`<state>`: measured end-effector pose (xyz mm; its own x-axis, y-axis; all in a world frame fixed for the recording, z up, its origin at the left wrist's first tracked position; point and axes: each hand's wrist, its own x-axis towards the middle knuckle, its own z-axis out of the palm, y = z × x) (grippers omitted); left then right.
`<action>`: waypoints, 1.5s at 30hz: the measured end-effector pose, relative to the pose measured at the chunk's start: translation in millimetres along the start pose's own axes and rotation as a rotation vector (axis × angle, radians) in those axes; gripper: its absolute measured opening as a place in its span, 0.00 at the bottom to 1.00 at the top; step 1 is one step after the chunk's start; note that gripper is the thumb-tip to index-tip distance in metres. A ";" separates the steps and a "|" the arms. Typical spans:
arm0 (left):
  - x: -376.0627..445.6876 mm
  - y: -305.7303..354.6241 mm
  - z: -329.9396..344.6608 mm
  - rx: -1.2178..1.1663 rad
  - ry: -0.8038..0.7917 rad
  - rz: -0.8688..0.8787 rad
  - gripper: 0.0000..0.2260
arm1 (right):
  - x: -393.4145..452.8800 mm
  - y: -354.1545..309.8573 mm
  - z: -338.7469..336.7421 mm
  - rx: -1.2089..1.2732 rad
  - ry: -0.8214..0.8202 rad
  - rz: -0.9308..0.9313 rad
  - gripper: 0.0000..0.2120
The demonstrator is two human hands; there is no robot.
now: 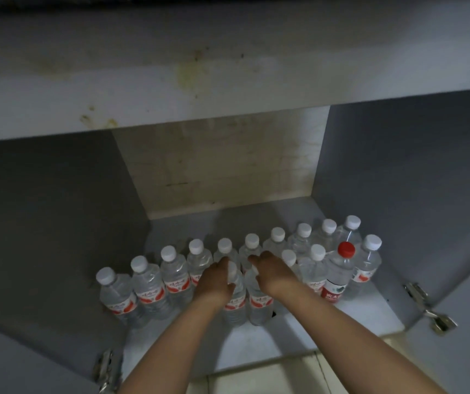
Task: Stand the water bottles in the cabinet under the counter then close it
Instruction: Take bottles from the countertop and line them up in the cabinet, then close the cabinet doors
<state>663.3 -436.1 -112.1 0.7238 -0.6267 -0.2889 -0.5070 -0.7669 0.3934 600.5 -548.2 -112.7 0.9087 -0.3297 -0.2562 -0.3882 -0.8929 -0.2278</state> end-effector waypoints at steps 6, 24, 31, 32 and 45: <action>-32.5 -0.1 -17.1 0.198 -0.019 0.050 0.23 | -31.0 -2.9 -12.3 0.040 0.095 -0.004 0.25; -291.4 218.6 -211.8 0.264 -0.180 0.096 0.18 | -316.5 18.8 -280.5 -0.169 0.109 0.049 0.15; -353.7 312.2 -235.9 0.246 -0.114 0.249 0.20 | -442.2 100.2 -353.8 -0.245 0.124 0.243 0.21; -356.4 317.9 -234.3 0.236 -0.097 0.255 0.20 | -451.5 110.0 -355.0 -0.246 0.086 0.254 0.23; -384.0 386.7 -184.8 0.352 -0.160 0.278 0.22 | -521.2 176.9 -323.2 0.004 0.135 0.503 0.26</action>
<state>275.8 -466.5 312.2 0.4712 -0.8070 -0.3561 -0.8191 -0.5501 0.1628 107.8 -633.3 284.2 0.6215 -0.7543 -0.2115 -0.7821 -0.6131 -0.1118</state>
